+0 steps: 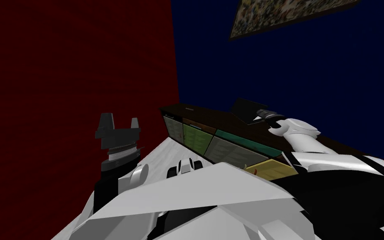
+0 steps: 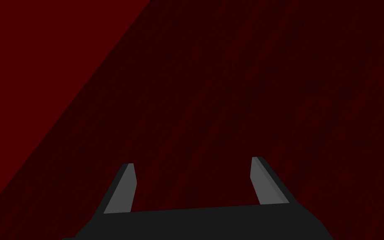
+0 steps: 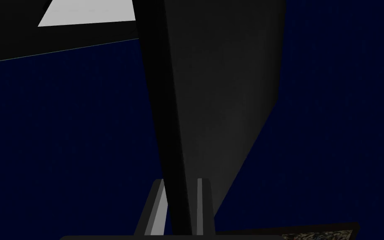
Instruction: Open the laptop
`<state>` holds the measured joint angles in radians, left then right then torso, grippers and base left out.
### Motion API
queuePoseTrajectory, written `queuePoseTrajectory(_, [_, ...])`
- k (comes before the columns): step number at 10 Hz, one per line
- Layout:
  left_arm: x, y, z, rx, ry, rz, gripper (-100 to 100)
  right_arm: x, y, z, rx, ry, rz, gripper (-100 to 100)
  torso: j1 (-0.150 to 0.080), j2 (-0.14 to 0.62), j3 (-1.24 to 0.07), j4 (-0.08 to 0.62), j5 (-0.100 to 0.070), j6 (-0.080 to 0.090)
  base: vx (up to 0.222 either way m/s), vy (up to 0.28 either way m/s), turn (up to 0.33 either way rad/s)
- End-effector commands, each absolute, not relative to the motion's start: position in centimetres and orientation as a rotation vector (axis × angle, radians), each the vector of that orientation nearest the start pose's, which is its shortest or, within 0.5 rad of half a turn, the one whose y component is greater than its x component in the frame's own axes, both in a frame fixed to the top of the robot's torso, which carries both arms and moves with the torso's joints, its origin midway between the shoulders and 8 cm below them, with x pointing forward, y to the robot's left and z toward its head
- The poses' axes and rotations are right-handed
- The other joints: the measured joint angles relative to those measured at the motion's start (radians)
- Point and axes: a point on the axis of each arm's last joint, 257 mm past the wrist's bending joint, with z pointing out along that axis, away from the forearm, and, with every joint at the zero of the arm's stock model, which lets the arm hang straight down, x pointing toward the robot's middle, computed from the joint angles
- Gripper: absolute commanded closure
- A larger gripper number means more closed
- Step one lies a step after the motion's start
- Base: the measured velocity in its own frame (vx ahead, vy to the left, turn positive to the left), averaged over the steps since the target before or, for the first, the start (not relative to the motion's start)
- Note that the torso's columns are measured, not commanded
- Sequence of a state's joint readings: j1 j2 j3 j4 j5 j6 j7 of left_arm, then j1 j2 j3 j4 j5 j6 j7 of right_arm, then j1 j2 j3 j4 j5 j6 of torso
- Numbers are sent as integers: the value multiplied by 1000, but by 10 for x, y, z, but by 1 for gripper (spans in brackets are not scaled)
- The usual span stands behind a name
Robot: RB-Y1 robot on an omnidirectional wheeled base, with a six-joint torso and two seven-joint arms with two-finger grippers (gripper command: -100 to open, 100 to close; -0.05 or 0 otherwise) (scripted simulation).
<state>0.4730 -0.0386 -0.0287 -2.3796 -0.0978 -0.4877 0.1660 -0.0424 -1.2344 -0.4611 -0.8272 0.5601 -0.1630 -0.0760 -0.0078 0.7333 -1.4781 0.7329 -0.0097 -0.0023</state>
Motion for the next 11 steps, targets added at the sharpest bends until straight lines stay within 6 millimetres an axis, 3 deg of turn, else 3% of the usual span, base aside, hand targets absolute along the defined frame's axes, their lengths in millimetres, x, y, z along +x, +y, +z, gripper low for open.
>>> queuePoseTrajectory(1, [327,257,74,-596,520,-1453,0,382,-863,28,601,1361,-491,100,0,-3,-1,-1,0,0,-81,-43,109])
queuePoseTrajectory(4, [327,257,74,-596,520,-1453,0,360,-888,3,768,1306,-524,100,0,-3,-1,-2,-3,-3,-216,-59,320])
queuePoseTrajectory(6, [327,257,74,-596,520,-1453,0,360,-888,3,768,1306,-524,100,-4,-3,0,-2,-6,0,-174,-36,225])
queuePoseTrajectory(7, [327,257,74,-596,520,-1453,0,351,-897,-13,850,1285,-534,100,-4,-5,-2,-2,-5,7,-191,-24,300])
queuePoseTrajectory(8, [327,257,74,-596,520,-1453,0,351,-898,-14,853,1286,-535,100,-7,-1,0,-3,-8,-1,-212,-42,294])
queuePoseTrajectory(9, [327,257,74,-596,520,-1453,0,343,-904,-34,935,1272,-540,100,-10,-2,0,-2,-9,1,-314,-8,381])
queuePoseTrajectory(11, [327,257,74,-596,520,-1453,0,342,-905,-34,938,1271,-543,100,-8,2,2,3,0,4,-180,-10,178])
